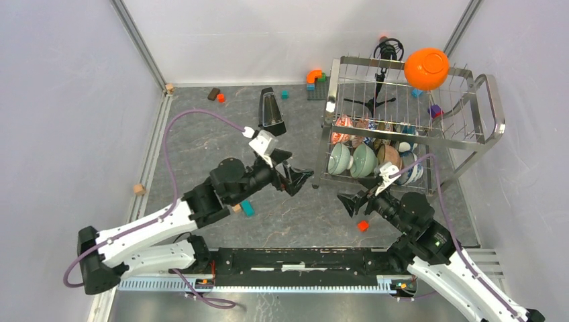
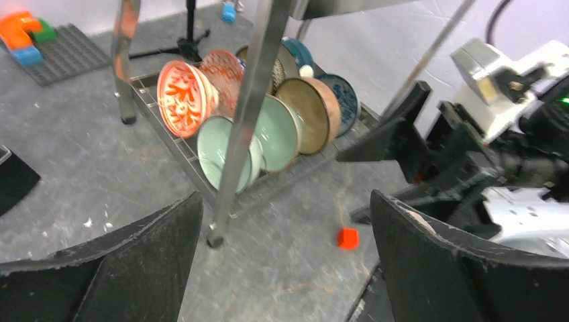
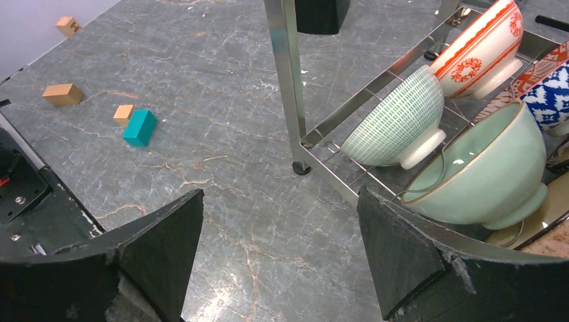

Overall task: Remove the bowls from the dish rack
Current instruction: Adjust the dish rack at the center of the board.

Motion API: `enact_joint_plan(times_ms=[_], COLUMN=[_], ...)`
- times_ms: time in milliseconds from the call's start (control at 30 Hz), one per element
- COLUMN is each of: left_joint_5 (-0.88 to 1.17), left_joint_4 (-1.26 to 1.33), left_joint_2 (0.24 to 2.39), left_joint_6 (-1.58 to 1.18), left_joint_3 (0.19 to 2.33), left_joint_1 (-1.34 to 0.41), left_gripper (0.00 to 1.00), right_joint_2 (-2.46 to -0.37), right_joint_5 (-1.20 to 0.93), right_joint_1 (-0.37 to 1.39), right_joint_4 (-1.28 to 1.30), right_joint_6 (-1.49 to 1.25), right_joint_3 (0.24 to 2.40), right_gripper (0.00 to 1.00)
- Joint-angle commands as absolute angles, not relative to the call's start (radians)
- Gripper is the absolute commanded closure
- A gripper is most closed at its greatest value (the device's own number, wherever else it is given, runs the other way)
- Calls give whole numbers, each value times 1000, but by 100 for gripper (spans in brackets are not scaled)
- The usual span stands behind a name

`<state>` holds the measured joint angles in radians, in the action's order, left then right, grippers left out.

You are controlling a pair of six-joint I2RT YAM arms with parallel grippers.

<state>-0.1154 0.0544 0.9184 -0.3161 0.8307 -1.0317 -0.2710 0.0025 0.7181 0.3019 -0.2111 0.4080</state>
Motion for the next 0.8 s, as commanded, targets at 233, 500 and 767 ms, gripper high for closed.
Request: enact_joint_plan(times_ms=[233,500,767], left_joint_5=[-275,-438,-568], left_joint_4=[540,602,638], left_joint_2=[1250,1400,1507], left_joint_6=[-88,-63,-19], left_joint_3=[863,927,995], left_joint_1=[-1046,-1049,-1064], left_gripper=[0,4,16], right_joint_2=[-213,-212,-226], right_joint_5=[-53,-51,-40], right_joint_1=[722,722,722], right_joint_4=[279,274,266], right_joint_6=[-247,-262,-271], right_joint_3=[356,339,338], right_gripper=[10,10,10])
